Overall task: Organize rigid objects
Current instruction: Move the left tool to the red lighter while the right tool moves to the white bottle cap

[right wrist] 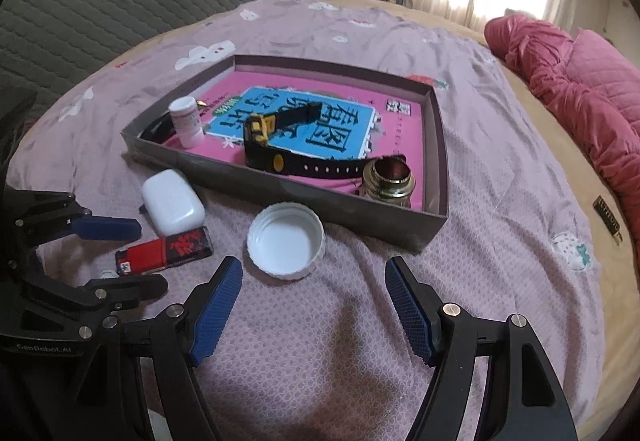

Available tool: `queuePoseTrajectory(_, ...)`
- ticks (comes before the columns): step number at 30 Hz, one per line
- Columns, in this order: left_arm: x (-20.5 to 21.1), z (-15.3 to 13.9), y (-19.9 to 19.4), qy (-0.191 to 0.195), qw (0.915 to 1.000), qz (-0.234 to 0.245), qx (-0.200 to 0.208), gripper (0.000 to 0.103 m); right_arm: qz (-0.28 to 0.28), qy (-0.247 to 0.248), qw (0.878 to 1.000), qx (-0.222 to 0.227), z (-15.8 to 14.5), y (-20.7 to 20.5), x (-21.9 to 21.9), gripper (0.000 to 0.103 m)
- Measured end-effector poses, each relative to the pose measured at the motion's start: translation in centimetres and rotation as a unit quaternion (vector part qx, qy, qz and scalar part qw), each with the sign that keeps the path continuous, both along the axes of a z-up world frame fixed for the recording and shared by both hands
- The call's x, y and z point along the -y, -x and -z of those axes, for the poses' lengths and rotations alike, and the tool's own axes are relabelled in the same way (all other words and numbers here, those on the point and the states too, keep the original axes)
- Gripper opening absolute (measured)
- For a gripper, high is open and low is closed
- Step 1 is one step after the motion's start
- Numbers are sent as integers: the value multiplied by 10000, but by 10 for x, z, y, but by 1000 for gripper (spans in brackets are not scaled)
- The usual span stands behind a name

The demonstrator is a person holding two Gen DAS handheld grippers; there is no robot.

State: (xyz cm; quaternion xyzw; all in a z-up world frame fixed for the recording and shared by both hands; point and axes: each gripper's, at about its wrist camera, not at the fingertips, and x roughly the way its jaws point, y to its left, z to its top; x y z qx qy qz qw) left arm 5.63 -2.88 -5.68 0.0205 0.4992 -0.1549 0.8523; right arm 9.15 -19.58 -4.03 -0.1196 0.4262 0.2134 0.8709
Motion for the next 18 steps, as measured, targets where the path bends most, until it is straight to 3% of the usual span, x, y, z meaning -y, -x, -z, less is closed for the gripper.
queuePoseTrajectory(6,3,4,-5,67,10000,69,-21,54,28,23,9999,-114,7,-6,-2,75)
queuePoseTrajectory(13,6,5,-7,53,9998,170,10,42,-58,30,9998,-178,12,-12,-11,75)
queuePoseTrajectory(18,9,8,-8,-40,9997,223,-3,41,-104,107,9996,-230,20,-18,-20,75)
